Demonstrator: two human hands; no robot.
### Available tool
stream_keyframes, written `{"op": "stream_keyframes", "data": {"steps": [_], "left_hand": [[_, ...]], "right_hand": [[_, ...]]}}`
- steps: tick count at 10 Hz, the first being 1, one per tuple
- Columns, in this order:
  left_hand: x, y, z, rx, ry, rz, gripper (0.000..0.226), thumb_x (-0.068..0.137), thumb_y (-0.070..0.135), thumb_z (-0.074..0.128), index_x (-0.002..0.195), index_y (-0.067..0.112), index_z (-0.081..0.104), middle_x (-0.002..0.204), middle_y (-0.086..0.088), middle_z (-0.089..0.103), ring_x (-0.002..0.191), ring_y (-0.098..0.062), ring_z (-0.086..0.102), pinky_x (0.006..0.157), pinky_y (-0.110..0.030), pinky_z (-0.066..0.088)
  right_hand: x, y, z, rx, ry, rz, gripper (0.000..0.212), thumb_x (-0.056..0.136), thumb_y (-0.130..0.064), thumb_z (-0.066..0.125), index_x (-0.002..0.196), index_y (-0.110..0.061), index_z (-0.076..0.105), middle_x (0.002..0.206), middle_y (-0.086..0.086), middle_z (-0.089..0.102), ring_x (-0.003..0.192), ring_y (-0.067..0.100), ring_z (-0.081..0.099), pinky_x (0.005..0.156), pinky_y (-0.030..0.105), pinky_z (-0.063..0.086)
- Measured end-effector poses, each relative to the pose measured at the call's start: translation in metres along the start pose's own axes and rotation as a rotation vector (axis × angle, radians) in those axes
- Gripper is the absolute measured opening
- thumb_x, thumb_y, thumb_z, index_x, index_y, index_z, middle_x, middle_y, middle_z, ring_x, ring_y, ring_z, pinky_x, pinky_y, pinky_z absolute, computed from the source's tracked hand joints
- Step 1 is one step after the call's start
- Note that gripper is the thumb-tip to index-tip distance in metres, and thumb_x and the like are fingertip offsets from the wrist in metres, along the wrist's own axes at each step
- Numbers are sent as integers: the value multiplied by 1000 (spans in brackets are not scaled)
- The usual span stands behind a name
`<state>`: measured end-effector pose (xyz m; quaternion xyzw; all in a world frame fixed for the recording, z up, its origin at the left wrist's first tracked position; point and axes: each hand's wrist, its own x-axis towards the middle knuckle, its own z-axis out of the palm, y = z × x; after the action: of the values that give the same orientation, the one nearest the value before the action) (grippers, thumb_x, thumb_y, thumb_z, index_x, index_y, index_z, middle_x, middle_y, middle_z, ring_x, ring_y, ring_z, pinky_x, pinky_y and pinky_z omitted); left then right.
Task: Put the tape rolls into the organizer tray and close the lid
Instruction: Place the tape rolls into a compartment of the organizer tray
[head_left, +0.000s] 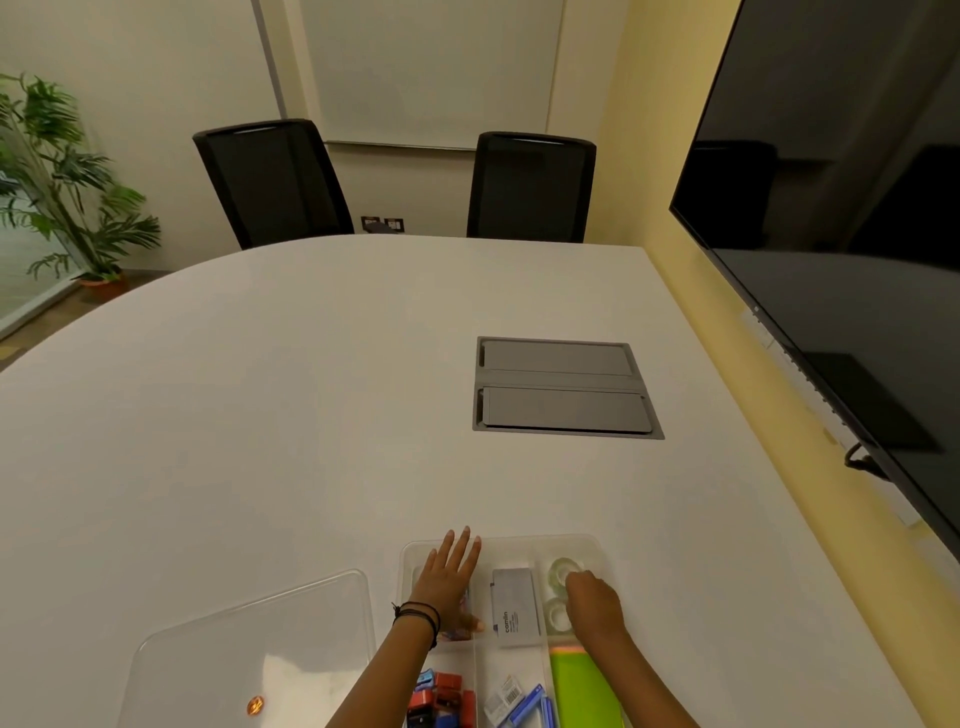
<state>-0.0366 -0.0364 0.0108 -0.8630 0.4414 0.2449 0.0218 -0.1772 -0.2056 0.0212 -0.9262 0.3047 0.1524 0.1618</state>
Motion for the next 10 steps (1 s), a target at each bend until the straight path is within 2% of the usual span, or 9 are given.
{"op": "stream_keyframes", "data": {"steps": [1,2,3,5,6,7,8,9,10], "left_hand": [[0,-1,1,2,2,1,111,79,46,69,148,14,-12,158,-11,-17,145,-33,-13,120,-46,2],[1,-1,1,1,3,3,111,79,47,68,148,14,-11,158,-11,-16,145,-33,-13,120,-46,2],[1,-1,2,-1,7,4,111,79,47,68,148,14,-11,158,-11,-17,145,-33,-14,120,-46,2],[2,-1,3,-13,8,8,112,77,48,69,148,14,-11,158,-11,-17,145,-32,-14,120,-46,2],[2,-3,3,-28,8,13,112,78,48,69,148,14,-11,158,-11,-17,145,-32,-14,120,-46,2],[3,-3,3,-34,7,20,112,78,49,68,148,14,-11,158,-11,-18,145,-32,-15,120,-46,2],[3,-3,4,-35,6,22,112,77,49,68,148,14,-11,158,-11,-17,145,-32,-14,120,-47,3],[2,-4,4,-40,9,26,113,77,50,69,148,15,-11,158,-10,-17,145,-32,-15,120,-46,2],[3,-4,5,-38,8,27,113,76,50,69,148,15,-11,158,-10,-17,145,-32,-15,120,-46,2]], "right_hand": [[-6,0,5,-5,2,42,46,93,-4,38,57,-24,19,62,-10,21,98,17,59,66,26,35],[-12,-4,8,60,-32,67,14,93,-10,44,84,-17,52,89,4,56,107,23,59,72,29,41],[-12,-8,9,114,-46,103,7,92,-13,48,96,-14,54,99,4,57,108,24,59,75,30,43],[-11,-19,4,115,-40,128,15,91,-10,51,106,-11,55,106,7,59,106,25,61,69,27,40],[-10,-19,7,101,-31,128,29,91,-4,47,67,-20,40,93,7,59,102,23,61,66,23,32],[-9,-15,7,113,20,137,49,91,-1,41,57,-23,14,67,-6,35,88,15,53,66,23,30],[-10,-11,5,124,25,149,48,92,-1,35,56,-24,15,63,-10,19,77,11,42,67,23,28],[-9,-6,5,63,24,134,47,91,-1,36,56,-24,14,63,-11,16,72,9,40,66,23,27],[-6,-4,5,44,21,132,48,92,-1,36,57,-24,12,63,-10,16,82,10,40,67,21,28]]}}
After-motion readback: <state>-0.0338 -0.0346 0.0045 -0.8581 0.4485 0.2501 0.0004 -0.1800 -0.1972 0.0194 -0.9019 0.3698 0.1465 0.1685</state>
